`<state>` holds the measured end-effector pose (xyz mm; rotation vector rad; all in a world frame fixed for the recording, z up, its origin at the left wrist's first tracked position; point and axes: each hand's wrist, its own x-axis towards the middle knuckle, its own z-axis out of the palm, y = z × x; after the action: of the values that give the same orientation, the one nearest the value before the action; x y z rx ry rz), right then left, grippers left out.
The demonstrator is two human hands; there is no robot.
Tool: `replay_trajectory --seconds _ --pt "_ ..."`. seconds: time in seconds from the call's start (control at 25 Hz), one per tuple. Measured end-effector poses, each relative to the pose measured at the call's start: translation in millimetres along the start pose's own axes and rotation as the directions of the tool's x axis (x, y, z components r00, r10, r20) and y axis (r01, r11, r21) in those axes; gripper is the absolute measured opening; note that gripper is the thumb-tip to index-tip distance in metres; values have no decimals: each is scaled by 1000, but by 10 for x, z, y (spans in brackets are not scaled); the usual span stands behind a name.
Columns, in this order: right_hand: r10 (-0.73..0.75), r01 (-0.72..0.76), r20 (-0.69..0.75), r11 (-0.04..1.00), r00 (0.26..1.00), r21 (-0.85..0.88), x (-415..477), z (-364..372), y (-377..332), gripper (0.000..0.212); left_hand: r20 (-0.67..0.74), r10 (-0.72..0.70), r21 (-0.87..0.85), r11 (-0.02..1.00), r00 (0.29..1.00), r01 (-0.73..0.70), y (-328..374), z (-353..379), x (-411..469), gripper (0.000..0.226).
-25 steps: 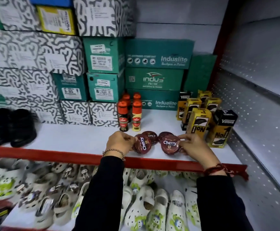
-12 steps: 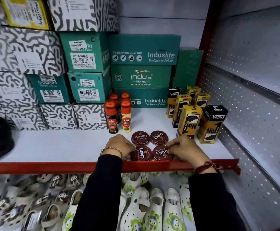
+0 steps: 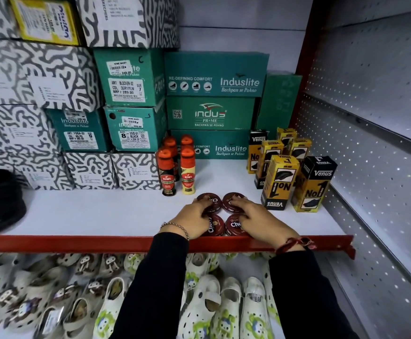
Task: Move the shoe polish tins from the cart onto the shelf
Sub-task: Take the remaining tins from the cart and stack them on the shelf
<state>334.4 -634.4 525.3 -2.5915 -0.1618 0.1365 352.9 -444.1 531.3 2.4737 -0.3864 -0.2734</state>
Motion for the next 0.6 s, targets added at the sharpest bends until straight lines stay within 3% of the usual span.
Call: replay_trajectory --seconds 0.6 --pt "-14 14 -50 1000 999 3 -63 11 105 55 -58 57 -5 998 997 -57 -35 108 -8 60"
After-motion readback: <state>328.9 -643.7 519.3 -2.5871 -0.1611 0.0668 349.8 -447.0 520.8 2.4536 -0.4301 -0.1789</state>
